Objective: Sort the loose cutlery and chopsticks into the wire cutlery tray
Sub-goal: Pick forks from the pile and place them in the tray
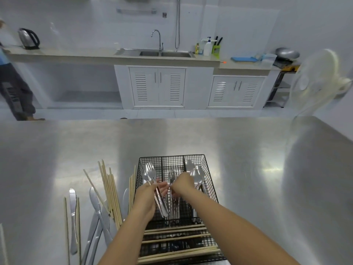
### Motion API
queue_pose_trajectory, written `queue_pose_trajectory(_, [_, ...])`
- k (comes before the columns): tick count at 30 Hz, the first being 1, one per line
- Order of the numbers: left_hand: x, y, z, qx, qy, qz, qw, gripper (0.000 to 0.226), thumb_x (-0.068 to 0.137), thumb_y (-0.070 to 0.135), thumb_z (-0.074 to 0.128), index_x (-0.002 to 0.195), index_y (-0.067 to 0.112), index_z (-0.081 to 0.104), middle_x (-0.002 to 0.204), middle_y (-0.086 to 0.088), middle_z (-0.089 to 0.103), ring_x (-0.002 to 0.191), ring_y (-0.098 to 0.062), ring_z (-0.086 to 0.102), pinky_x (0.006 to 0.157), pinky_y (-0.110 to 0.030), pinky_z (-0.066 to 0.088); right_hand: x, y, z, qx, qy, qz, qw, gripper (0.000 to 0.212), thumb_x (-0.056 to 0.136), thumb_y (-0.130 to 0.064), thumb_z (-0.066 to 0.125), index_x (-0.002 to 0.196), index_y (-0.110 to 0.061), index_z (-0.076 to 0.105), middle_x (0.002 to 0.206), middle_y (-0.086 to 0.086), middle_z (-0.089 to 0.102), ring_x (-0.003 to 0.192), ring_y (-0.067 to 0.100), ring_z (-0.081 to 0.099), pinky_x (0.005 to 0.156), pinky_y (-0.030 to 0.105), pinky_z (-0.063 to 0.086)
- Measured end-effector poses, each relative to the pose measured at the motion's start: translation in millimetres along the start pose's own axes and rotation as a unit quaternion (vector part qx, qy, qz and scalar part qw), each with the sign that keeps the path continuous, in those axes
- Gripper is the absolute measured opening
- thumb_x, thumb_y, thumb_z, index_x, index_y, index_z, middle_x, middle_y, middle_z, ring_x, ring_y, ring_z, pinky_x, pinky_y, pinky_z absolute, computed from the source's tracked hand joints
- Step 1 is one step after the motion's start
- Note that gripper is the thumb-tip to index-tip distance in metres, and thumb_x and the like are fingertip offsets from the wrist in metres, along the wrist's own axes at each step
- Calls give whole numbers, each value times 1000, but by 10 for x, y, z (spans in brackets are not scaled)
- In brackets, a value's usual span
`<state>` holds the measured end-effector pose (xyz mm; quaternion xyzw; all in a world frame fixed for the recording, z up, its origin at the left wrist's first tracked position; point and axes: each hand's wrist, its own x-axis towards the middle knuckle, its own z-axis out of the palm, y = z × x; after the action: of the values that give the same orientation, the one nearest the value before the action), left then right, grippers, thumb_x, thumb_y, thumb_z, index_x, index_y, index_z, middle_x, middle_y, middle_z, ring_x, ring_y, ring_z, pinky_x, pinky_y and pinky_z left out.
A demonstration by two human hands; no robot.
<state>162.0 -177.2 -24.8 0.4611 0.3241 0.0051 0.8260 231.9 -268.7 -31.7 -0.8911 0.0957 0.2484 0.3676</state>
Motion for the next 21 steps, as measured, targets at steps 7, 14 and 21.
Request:
queue_pose_trajectory(7, [-3, -16, -25, 30, -17, 14, 999, 14, 96, -2, 44, 106, -1, 53, 103, -21, 68, 94, -27, 68, 85, -38, 53, -47, 65, 166, -80, 105, -93, 987, 17, 97, -6, 44, 97, -7, 60, 80, 1, 52, 75, 16, 52, 65, 23, 45])
queue_pose_trajectory(14, [37, -30, -19, 84, -1, 7, 996, 13, 89, -2, 56, 101, -4, 61, 97, -21, 71, 84, -26, 71, 66, -31, 58, -47, 124, -185, 154, 75, -78, 982, 13, 92, -8, 57, 99, -1, 65, 79, 6, 63, 57, 16, 63, 62, 27, 59])
queue_pose_trajectory(21, [132, -174, 274, 240, 117, 53, 962, 7, 84, -1, 63, 88, 4, 67, 91, -13, 69, 70, -20, 69, 52, -21, 52, -214, 447, -740, 374, 65, -21, 925, 10, 89, -1, 56, 95, 4, 63, 71, 14, 62, 50, 21, 59, 56, 30, 58])
